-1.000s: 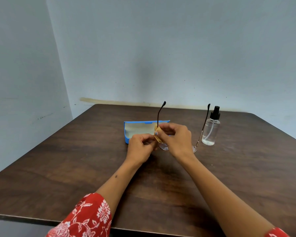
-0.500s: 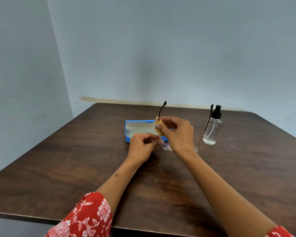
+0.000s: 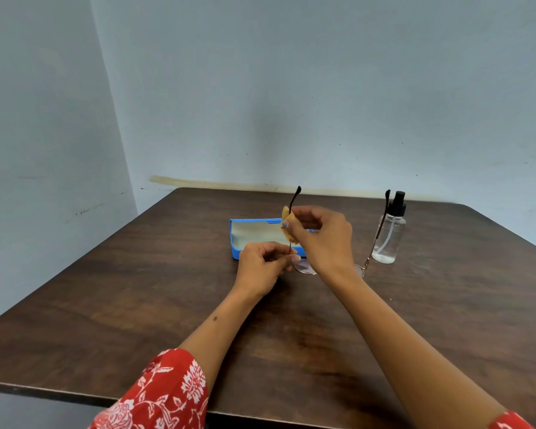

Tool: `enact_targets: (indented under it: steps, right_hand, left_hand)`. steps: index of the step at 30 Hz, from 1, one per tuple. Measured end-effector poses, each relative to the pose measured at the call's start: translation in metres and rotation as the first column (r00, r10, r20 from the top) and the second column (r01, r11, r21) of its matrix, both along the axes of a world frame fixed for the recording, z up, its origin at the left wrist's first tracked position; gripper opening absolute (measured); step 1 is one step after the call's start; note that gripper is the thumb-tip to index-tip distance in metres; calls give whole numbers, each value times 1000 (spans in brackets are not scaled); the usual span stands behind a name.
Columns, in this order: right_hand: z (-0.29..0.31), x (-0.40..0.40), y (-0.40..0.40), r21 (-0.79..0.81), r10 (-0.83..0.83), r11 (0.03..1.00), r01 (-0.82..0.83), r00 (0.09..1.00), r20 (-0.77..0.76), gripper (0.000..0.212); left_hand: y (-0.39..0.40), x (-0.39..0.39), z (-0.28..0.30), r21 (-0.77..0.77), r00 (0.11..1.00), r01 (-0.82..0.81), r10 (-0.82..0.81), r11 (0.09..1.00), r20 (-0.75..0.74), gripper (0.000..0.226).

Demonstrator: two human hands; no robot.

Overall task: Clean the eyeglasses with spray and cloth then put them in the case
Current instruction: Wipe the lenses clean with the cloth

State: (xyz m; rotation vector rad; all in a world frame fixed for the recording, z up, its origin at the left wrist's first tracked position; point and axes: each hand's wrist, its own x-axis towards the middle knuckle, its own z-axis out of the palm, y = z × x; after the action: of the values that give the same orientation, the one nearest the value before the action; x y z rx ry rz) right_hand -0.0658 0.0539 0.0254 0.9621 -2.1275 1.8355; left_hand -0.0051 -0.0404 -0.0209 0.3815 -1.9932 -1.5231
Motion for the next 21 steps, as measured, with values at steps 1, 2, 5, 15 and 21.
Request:
enact_targets:
  steps: [1, 2, 5, 15, 21]
  right_hand:
    - [-4, 0, 0, 38, -3, 999, 3, 1000, -5, 13]
    - [-9, 0, 0, 79, -8, 997, 9, 1000, -7, 13]
    - [-18, 0, 0, 123, -26, 992, 24, 1000, 12, 14]
    - [-3, 6, -2, -7, -36, 999, 36, 999, 5, 11]
    - [-5, 4, 0, 26, -43, 999, 43, 999, 5, 13]
  left_hand:
    - [0, 0, 1, -9, 1000, 2, -2, 1000, 6, 9]
    - [0, 1, 1, -26, 1000, 5, -4, 1000, 7, 14]
    - [-1, 2, 0, -49, 1000, 8, -9, 999, -4, 28]
    - [0, 1, 2, -1, 1000, 2, -2, 1000, 14, 9]
    - [2, 2, 2, 2, 1000, 7, -7, 1000, 6, 8]
